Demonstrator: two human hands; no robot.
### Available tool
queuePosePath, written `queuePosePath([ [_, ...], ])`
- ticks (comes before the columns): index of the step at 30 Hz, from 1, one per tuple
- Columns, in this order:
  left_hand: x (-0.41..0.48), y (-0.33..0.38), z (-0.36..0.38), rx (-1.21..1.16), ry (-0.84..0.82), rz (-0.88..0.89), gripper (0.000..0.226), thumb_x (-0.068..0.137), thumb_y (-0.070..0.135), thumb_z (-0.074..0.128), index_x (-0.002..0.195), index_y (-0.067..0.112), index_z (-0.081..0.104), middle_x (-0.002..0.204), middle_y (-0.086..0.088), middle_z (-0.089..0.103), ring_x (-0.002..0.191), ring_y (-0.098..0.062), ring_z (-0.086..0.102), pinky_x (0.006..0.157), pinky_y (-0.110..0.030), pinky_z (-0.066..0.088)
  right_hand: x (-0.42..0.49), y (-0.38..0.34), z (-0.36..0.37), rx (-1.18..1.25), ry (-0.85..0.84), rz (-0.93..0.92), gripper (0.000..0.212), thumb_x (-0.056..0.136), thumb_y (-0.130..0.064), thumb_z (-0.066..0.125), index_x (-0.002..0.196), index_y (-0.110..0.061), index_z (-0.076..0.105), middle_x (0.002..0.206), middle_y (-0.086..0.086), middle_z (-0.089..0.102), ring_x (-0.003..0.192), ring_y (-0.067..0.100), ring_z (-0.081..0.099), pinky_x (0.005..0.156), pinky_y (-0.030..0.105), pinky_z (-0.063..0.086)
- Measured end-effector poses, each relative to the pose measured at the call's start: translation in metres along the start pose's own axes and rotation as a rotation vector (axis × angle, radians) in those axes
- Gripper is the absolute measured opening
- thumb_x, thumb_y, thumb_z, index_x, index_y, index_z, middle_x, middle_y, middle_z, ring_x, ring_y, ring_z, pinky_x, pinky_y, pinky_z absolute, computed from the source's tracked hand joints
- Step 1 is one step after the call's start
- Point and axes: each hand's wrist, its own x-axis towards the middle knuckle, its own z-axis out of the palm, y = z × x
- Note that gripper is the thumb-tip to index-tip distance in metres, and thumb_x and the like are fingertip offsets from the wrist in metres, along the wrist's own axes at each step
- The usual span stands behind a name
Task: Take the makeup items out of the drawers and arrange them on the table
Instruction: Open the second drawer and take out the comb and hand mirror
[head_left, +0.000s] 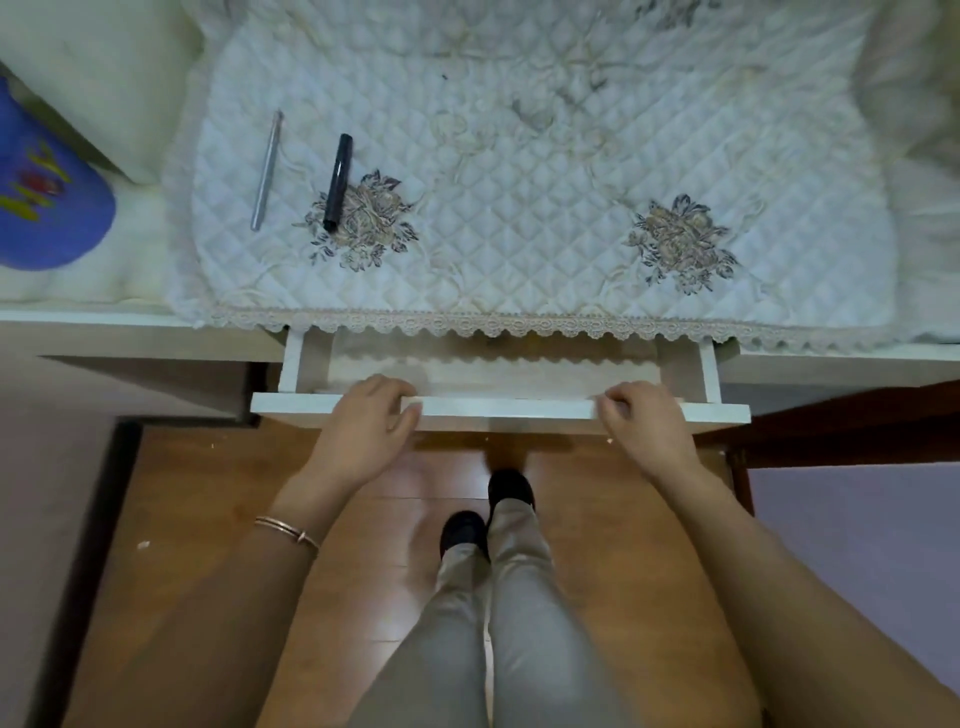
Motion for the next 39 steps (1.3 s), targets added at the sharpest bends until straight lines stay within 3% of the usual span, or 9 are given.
queuePosePath([
  [8,-0.040,0.002,0.017,-0.023,0.045,-0.048,0.021,0.090,0.027,0.050,0.078,0.012,0.060,0.078,-0.001,0.052,0.081,-0.024,0.052,0.074,-0.036,0.042,-0.047,0.011,0.007,0.023,-0.063,0.048,0.025,0.088,-0.024,0.050,0.088,-0.006,0.067,0.093,0.011,0.068,0.091,0.028,0.057,0.079,0.038,0.048],
  [12,-0.070,-0.004,0.027,0.005,0.020,-0.043,0.033,0.091,0.028,0.048,0.060,0.017,0.049,0.066,-0.003,0.055,0.068,-0.022,0.052,0.062,-0.033,0.040,-0.085,0.018,0.018,0.009,-0.076,0.068,0.025,0.089,-0.025,0.051,0.078,-0.007,0.064,0.083,0.009,0.066,0.085,0.026,0.056,0.073,0.035,0.045],
  [15,-0.088,-0.004,0.033,-0.012,-0.017,-0.083,0.044,0.092,0.030,0.046,0.050,0.020,0.039,0.054,0.001,0.046,0.057,-0.018,0.047,0.051,-0.028,0.030,-0.106,0.023,0.025,0.017,-0.097,0.093,0.027,0.089,-0.026,0.051,0.066,-0.014,0.054,0.074,0.004,0.059,0.080,0.023,0.053,0.067,0.031,0.039],
  [21,-0.123,-0.007,0.055,0.044,-0.130,-0.188,0.048,0.094,0.035,0.042,0.048,0.022,0.034,0.049,0.003,0.036,0.049,-0.006,0.036,0.047,-0.020,0.025,-0.145,0.032,0.038,0.030,-0.171,0.146,0.046,0.089,-0.029,0.050,0.047,-0.020,0.036,0.051,-0.004,0.041,0.054,0.014,0.042,0.057,0.028,0.033],
  [28,-0.121,-0.007,0.062,0.130,-0.195,-0.188,0.050,0.093,0.032,0.042,0.047,0.019,0.027,0.048,0.002,0.032,0.047,-0.011,0.033,0.046,-0.026,0.024,-0.145,0.036,0.040,0.006,-0.240,0.137,0.048,0.090,-0.028,0.050,0.047,-0.021,0.031,0.049,-0.005,0.035,0.049,0.009,0.033,0.051,0.026,0.028],
  [32,-0.105,0.002,0.066,0.191,-0.295,-0.198,0.047,0.092,0.035,0.040,0.048,0.021,0.030,0.052,0.004,0.036,0.057,-0.017,0.042,0.053,-0.026,0.030,-0.130,0.032,0.039,-0.097,-0.348,0.164,0.048,0.090,-0.033,0.046,0.046,-0.019,0.033,0.049,-0.004,0.037,0.048,0.009,0.035,0.046,0.024,0.027],
  [35,-0.085,0.014,0.077,0.091,-0.327,-0.273,0.038,0.091,0.035,0.042,0.056,0.022,0.040,0.060,0.005,0.044,0.068,-0.020,0.049,0.059,-0.026,0.035,-0.110,0.019,0.044,-0.107,-0.432,0.171,0.039,0.088,-0.032,0.048,0.051,-0.020,0.041,0.059,-0.002,0.047,0.058,0.015,0.045,0.051,0.027,0.033],
  [37,-0.069,0.024,0.087,-0.049,-0.287,-0.333,0.018,0.090,0.033,0.047,0.084,0.018,0.057,0.082,0.000,0.058,0.085,-0.022,0.057,0.070,-0.029,0.043,-0.094,0.006,0.055,0.039,-0.424,0.167,0.017,0.086,-0.027,0.052,0.075,-0.016,0.061,0.081,0.002,0.059,0.078,0.018,0.055,0.066,0.028,0.042],
  [39,-0.054,0.032,0.099,-0.147,-0.234,-0.408,0.031,0.088,0.029,0.053,0.113,0.010,0.052,0.109,-0.008,0.058,0.102,-0.026,0.056,0.082,-0.031,0.043,-0.078,-0.008,0.068,0.186,-0.367,0.186,0.023,0.083,-0.022,0.057,0.103,-0.011,0.061,0.103,0.006,0.062,0.097,0.021,0.058,0.080,0.029,0.043],
])
